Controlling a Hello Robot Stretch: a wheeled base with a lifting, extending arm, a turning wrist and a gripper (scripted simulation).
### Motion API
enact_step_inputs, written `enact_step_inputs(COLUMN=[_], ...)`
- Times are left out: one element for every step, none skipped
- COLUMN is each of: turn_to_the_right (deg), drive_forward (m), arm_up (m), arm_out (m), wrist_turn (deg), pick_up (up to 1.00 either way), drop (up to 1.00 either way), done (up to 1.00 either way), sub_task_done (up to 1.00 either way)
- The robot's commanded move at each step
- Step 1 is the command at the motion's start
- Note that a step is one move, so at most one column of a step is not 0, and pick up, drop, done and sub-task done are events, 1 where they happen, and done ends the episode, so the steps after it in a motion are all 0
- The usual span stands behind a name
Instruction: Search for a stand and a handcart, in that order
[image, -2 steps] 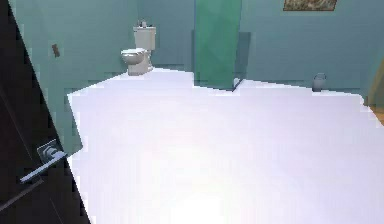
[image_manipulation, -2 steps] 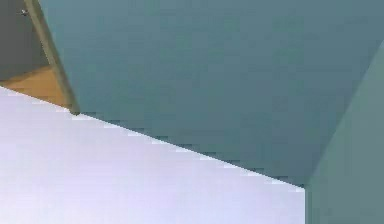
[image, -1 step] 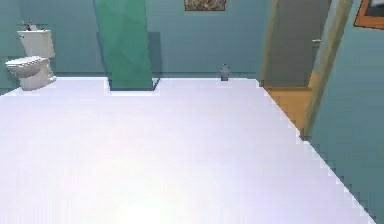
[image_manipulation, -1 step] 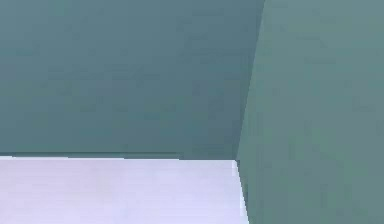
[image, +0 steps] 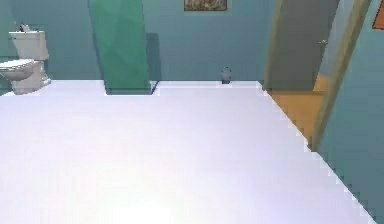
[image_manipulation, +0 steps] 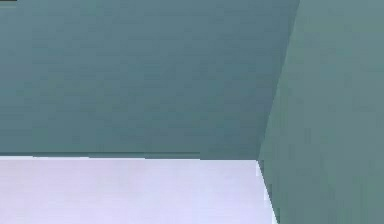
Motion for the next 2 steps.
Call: enact_step_inputs(turn_to_the_right=[-45.0,-24.0], drive_forward=[0.00,0.00], arm_up=[0.00,0.00], arm_out=[0.00,0.00], wrist_turn=[0.0,0.0], pick_up=[0.00,0.00], drop=[0.00,0.00], done=[0.00,0.00], sub_task_done=[0.00,0.00])
